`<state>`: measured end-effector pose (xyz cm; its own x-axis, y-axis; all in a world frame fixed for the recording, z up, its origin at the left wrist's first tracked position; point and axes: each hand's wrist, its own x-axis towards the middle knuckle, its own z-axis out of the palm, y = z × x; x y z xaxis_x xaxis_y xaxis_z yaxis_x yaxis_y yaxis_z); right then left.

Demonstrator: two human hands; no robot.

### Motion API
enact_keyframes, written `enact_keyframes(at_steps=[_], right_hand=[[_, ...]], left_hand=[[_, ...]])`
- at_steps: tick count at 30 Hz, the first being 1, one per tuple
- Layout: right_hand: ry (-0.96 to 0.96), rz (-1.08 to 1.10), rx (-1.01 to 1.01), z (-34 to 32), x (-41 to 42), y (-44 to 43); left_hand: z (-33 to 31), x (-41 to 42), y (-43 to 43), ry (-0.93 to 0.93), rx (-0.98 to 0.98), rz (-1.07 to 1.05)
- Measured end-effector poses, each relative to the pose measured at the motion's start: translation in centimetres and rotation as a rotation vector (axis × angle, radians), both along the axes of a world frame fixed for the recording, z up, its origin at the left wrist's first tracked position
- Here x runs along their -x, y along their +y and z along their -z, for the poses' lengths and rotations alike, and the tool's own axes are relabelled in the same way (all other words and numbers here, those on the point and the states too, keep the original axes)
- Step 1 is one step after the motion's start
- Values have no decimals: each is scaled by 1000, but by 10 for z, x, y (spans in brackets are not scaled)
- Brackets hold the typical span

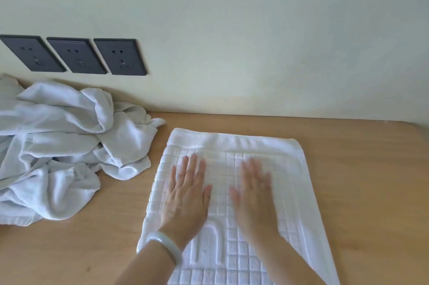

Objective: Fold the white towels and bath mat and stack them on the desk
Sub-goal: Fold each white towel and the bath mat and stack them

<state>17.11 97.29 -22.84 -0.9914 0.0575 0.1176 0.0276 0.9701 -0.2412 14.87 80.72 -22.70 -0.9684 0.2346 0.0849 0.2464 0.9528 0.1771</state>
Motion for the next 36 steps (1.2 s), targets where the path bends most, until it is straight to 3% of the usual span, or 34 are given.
enact_keyframes(at_steps=[3,9,13,15,19,23,25,27,32,36], right_hand=[[-7,-253,-80,6,31,-13],[-81,13,-122,11,53,86],[-32,163,-101,11,60,99],[18,91,-78,7,64,76],[49,-271,-61,4,70,22],[14,-358,-41,13,71,17],[11,-297,-47,14,74,31],[2,-156,-56,14,77,53],[-37,39,-62,6,78,87],[22,347,201,-3,89,123]], left_hand=[[3,24,3,-41,34,15],[10,30,-37,-66,25,-207],[-3,33,-31,-138,-56,-229],[-17,53,-26,-188,-185,-326],[-40,120,-29,-294,-524,-672],[-50,162,-44,-587,-881,-710],[-53,167,-53,-572,-775,-630],[-50,164,-58,-410,-657,-604],[-36,146,-44,-214,-666,-637],[-27,145,-46,-229,-681,-597]])
